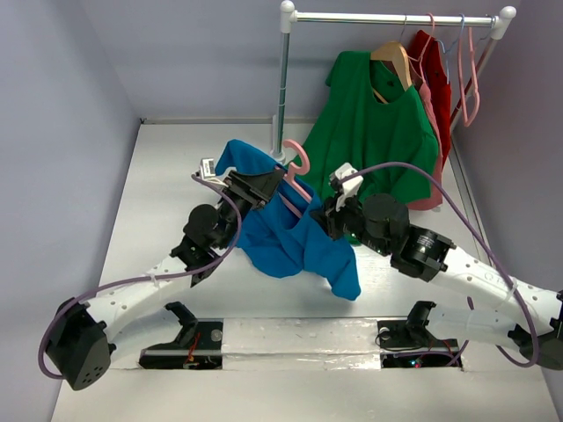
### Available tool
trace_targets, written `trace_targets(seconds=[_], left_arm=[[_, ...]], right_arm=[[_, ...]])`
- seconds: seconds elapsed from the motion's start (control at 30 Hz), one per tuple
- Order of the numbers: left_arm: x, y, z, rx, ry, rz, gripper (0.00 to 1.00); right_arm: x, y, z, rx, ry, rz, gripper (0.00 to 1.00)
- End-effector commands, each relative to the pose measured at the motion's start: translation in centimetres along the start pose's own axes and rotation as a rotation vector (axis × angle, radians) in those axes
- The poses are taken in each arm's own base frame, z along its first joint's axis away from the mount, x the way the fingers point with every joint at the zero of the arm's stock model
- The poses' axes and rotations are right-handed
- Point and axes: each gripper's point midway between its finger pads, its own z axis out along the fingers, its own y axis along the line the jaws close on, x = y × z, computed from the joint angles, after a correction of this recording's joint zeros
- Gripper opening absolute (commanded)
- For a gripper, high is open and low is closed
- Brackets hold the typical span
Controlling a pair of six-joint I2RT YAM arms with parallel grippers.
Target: Place the t-shirt on the hanger
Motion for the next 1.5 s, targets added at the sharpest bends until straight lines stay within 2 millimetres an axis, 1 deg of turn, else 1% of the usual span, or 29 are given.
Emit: trace_targets(seconds=[0.0, 0.13, 0.3, 0.5, 0.53, 0.67, 0.77, 0.8, 0.83, 0.9, 0.97, 1.0, 1.07, 1.1, 1.13, 1.17, 1.2, 1.23, 1.27, 1.37, 1.4, 1.43, 1.47], left_arm=[[-1.7, -2.4, 0.4, 0.078, -0.074, -0.049, 0.43], [-1.3, -1.9, 1.0, 0.063, -0.07, -0.06, 0.43], [-1.0, -1.8, 1.9, 0.06, -0.063, -0.064, 0.44], [-0.2, -2.0, 2.6, 0.083, -0.04, -0.091, 0.36], [0.1, -1.7, 2.7, 0.08, -0.032, -0.097, 0.35], [0.1, -2.1, 2.6, 0.098, -0.031, -0.121, 0.27], [0.1, -2.0, 2.7, 0.097, -0.03, -0.13, 0.26], [0.5, -2.2, 2.6, 0.099, -0.021, -0.143, 0.27], [0.5, -2.2, 2.6, 0.103, -0.022, -0.149, 0.3], [0.5, -2.1, 2.6, 0.102, -0.023, -0.16, 0.33], [0.3, -2.0, 2.6, 0.098, -0.036, -0.164, 0.36], [0.2, -2.0, 2.6, 0.096, -0.04, -0.162, 0.37], [-0.1, -1.9, 2.5, 0.09, -0.056, -0.165, 0.4], [-0.3, -1.9, 2.5, 0.088, -0.062, -0.161, 0.38], [-0.3, -1.9, 2.5, 0.089, -0.063, -0.16, 0.38], [-0.4, -1.8, 2.5, 0.081, -0.071, -0.16, 0.35], [-0.4, -1.7, 2.6, 0.076, -0.072, -0.158, 0.36], [-0.3, -1.5, 2.7, 0.07, -0.069, -0.156, 0.4], [-0.3, -1.5, 2.8, 0.068, -0.066, -0.153, 0.42], [-0.2, -1.2, 3.0, 0.056, -0.069, -0.152, 0.45], [-0.2, -1.1, 3.0, 0.05, -0.071, -0.151, 0.43], [-0.3, -1.0, 3.1, 0.046, -0.08, -0.15, 0.34], [-0.3, -0.9, 3.1, 0.043, -0.082, -0.149, 0.29]], right_arm=[[-4.4, -0.3, -0.8, 0.011, -0.165, 0.035, 0.0], [-4.6, -0.4, -0.8, 0.013, -0.177, 0.036, 0.0], [-4.7, 0.3, -0.7, -0.026, -0.194, 0.038, 0.0], [-4.3, 1.3, 0.0, -0.072, -0.186, 0.034, 0.0], [-4.2, 1.4, 0.2, -0.079, -0.182, 0.034, 0.0], [-3.2, 1.8, 1.0, -0.091, -0.149, 0.03, 0.0], [-2.4, 1.7, 1.5, -0.081, -0.13, 0.031, 0.0], [-2.0, 1.7, 2.0, -0.077, -0.117, 0.03, 0.0], [-2.4, 1.8, 2.1, -0.082, -0.131, 0.032, 0.0], [-2.6, 2.1, 2.6, -0.094, -0.142, 0.032, 0.0], [-2.4, 2.3, 2.8, -0.106, -0.15, 0.024, 0.0], [-2.8, 2.6, 2.7, -0.124, -0.168, 0.019, 0.0], [-2.4, 2.6, 3.0, -0.126, -0.167, 0.003, 0.0], [-2.3, 2.5, 3.2, -0.119, -0.167, -0.002, 0.0], [-2.3, 2.3, 3.2, -0.111, -0.165, -0.007, 0.0], [-2.1, 2.2, 3.4, -0.104, -0.158, -0.012, 0.0], [-1.9, 2.2, 3.5, -0.106, -0.154, -0.018, 0.0], [-2.0, 2.3, 3.5, -0.112, -0.161, -0.037, 0.0], [-1.7, 2.7, 3.6, -0.136, -0.157, -0.05, 0.0], [-1.6, 2.4, 3.6, -0.119, -0.159, -0.064, 0.0], [-1.8, 1.9, 3.7, -0.1, -0.162, -0.096, 0.0], [-1.7, 1.9, 3.7, -0.1, -0.157, -0.111, 0.0], [-1.7, 1.9, 3.6, -0.104, -0.155, -0.12, 0.0]])
